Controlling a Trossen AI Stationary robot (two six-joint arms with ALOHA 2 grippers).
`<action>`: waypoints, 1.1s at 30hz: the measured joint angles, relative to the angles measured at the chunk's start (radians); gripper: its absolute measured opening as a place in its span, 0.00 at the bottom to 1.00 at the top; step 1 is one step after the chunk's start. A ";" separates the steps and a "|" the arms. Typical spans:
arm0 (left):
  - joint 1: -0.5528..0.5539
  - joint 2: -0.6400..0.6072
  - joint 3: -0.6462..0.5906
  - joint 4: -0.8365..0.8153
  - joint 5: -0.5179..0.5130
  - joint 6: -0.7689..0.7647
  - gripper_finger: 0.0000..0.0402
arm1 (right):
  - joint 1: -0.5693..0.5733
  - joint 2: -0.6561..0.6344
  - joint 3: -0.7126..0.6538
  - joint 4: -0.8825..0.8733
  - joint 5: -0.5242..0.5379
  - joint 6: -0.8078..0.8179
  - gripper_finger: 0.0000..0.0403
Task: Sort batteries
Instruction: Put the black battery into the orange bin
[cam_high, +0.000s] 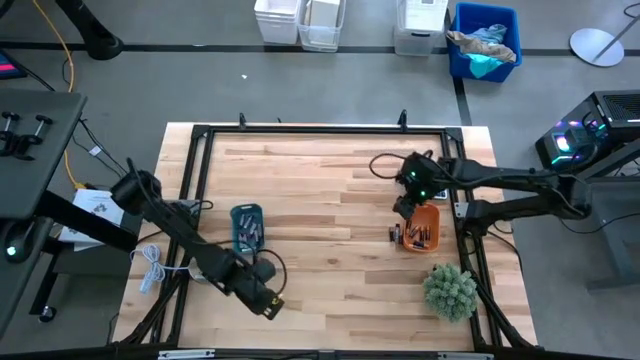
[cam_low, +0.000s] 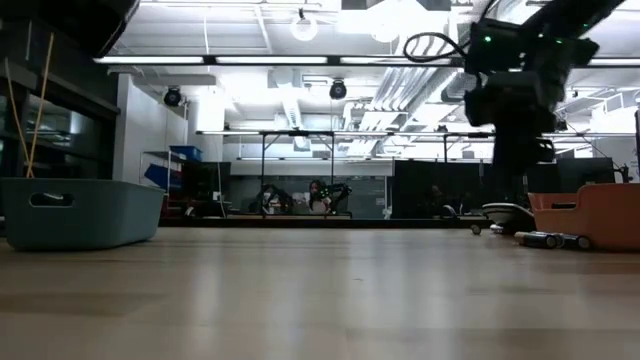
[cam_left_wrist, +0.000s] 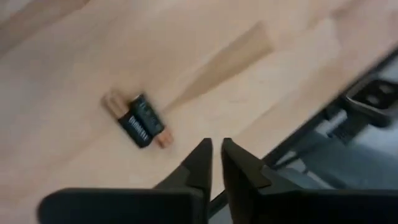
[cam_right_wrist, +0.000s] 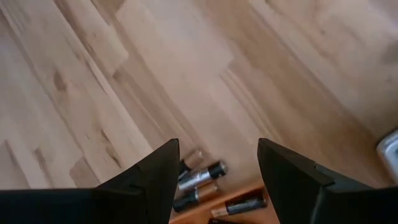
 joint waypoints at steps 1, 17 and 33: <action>-0.001 0.012 0.008 -0.011 0.009 -0.036 0.10 | 0.005 -0.010 -0.015 0.005 -0.001 0.009 0.52; -0.045 0.056 0.010 -0.232 -0.064 -0.396 0.41 | 0.031 -0.014 -0.044 0.136 0.002 0.069 0.52; -0.050 0.143 0.010 -0.169 -0.045 -0.407 0.40 | 0.031 -0.014 -0.044 0.151 0.034 0.095 0.52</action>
